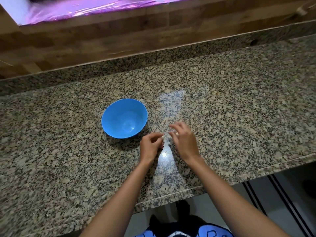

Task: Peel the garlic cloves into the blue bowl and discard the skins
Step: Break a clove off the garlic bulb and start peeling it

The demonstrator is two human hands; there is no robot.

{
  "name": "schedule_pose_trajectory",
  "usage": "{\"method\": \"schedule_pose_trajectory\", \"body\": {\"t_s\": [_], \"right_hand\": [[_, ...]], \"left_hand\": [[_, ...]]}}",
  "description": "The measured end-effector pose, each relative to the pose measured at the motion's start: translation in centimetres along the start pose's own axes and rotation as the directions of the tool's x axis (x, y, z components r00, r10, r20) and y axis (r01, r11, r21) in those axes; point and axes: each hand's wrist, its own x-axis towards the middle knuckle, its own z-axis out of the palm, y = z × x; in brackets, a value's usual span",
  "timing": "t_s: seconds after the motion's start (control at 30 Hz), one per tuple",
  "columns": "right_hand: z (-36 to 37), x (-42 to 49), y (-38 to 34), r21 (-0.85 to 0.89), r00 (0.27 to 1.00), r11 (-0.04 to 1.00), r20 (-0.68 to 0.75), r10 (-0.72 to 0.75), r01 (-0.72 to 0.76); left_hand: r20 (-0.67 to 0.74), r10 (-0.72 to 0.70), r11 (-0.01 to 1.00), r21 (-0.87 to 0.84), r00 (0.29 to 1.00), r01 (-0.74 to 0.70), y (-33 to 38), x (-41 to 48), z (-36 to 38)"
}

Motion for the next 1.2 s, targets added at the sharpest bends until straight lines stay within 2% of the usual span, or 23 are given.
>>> {"method": "schedule_pose_trajectory", "body": {"t_s": [0.1, 0.23, 0.33, 0.5, 0.6, 0.7, 0.8, 0.87, 0.93, 1.03, 1.13, 1.2], "right_hand": [[1.0, -0.7, -1.1, 0.129, 0.994, 0.990, 0.095, 0.046, -0.059], [1.2, -0.2, -0.8, 0.249, 0.980, 0.955, 0.156, 0.126, -0.163], [1.3, -0.1, -0.4, 0.314, 0.975, 0.932, 0.175, 0.133, -0.183], [1.8, -0.5, -0.2, 0.310, 0.986, 0.943, 0.147, 0.080, -0.123], [2.1, -0.9, -0.1, 0.233, 0.983, 0.967, 0.174, 0.065, -0.105], [1.6, -1.2, 0.2, 0.021, 0.994, 1.000, 0.105, -0.016, 0.013], [0.9, -1.3, 0.5, -0.067, 0.990, 0.996, 0.138, -0.042, 0.052], [1.2, -1.5, 0.6, -0.072, 0.972, 0.997, 0.233, 0.021, -0.005], [1.7, -1.5, 0.7, -0.050, 0.949, 0.996, 0.303, 0.090, -0.079], [1.8, -0.9, 0.6, 0.008, 0.921, 0.980, 0.345, 0.182, -0.197], [1.6, -0.4, 0.6, -0.028, 0.881, 0.970, 0.414, 0.230, -0.240], [1.7, -0.3, 0.3, -0.062, 0.868, 0.965, 0.424, 0.258, -0.257]], "left_hand": [[0.003, -0.011, 0.993, -0.117, 1.000, 0.011, 0.1, -0.7, -0.4], [0.043, -0.084, 0.956, -0.278, 0.996, 0.092, 0.4, -1.7, -0.9], [0.082, -0.131, 0.928, -0.341, 0.988, 0.152, 0.4, -1.8, -1.3], [0.129, -0.229, 0.852, -0.454, 0.965, 0.263, 0.3, -2.1, -1.8], [0.172, -0.330, 0.787, -0.493, 0.928, 0.371, 0.1, -2.0, -2.0], [0.149, -0.322, 0.869, -0.347, 0.935, 0.354, -0.1, -1.5, -2.6], [0.081, -0.186, 0.982, 0.005, 0.979, 0.186, -0.1, -0.8, -3.0], [0.094, -0.052, 0.960, 0.279, 0.994, 0.024, 0.0, -0.6, -3.1], [0.147, -0.009, 0.907, 0.418, 0.989, -0.054, 0.1, -0.2, -3.1], [0.229, -0.086, 0.928, 0.373, 0.970, -0.006, 0.6, 0.1, -3.7], [0.326, -0.173, 0.949, 0.306, 0.930, 0.069, 1.5, 0.8, -4.4], [0.346, -0.213, 0.935, 0.345, 0.914, 0.088, 2.1, 1.4, -4.5]]}}
